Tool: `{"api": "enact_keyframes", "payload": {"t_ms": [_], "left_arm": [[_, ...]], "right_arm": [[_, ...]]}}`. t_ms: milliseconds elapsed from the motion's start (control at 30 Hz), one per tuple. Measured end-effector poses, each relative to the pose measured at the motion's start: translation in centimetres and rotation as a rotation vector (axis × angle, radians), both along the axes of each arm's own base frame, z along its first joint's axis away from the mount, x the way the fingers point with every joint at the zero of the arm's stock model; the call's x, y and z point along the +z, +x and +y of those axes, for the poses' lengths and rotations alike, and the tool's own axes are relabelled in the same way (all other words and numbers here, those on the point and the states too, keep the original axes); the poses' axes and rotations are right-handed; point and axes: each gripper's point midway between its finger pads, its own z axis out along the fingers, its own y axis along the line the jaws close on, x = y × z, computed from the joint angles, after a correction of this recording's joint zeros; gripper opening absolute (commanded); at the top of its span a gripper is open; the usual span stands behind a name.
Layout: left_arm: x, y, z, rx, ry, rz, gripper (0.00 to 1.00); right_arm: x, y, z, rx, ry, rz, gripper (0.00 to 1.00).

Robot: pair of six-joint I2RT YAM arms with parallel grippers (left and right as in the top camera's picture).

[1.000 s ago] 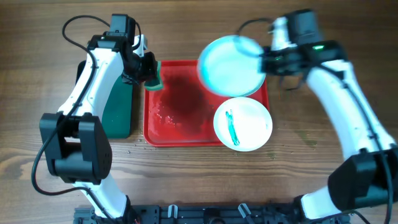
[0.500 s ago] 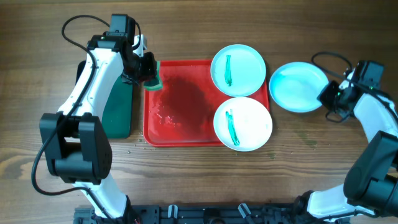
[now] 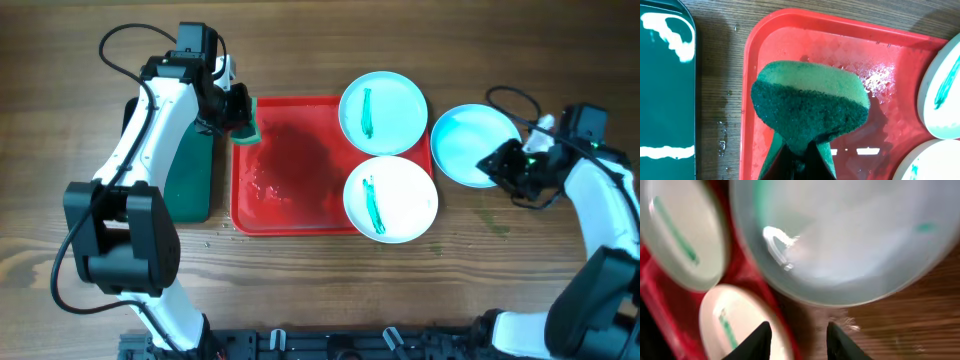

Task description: Clean dirty plates on tray and stack at the side

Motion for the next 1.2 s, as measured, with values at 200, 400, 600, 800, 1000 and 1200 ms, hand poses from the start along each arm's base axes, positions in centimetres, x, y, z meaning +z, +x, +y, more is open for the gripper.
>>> {"api": "enact_keyframes", "payload": {"t_ms": [200,400,600,800,1000,1200], "left_arm": [[0.0,0.0,0.0,0.000,0.000,0.000,0.04],[0.0,0.0,0.0,0.000,0.000,-0.001,0.04],[0.0,0.1,0.0,0.000,-0.001,-0.002,0.04],[0.0,0.1,0.0,0.000,0.000,-0.002,0.04],[0.0,0.1,0.0,0.000,-0.001,-0.003,0.04],[0.0,0.1,0.0,0.000,-0.001,-0.003,0.04]], "right_arm": [[-0.6,-1.0,3.7,0.109,-0.073,0.068,0.37],[-2.5,-2.7,5.7,0.217,-0.130,0.103,0.37],[-3.5,-3.5,8.9,0.357,-0.195,0.082,0.36],[-5.5,-3.3,8.4,0.369,-0.252,0.123,0.30],[-5.7,-3.1,8.3,0.384,-0.263,0.115,0.12],[-5.6,-3.6,8.4,0.397,-0.258,0.139,0.04]]}}
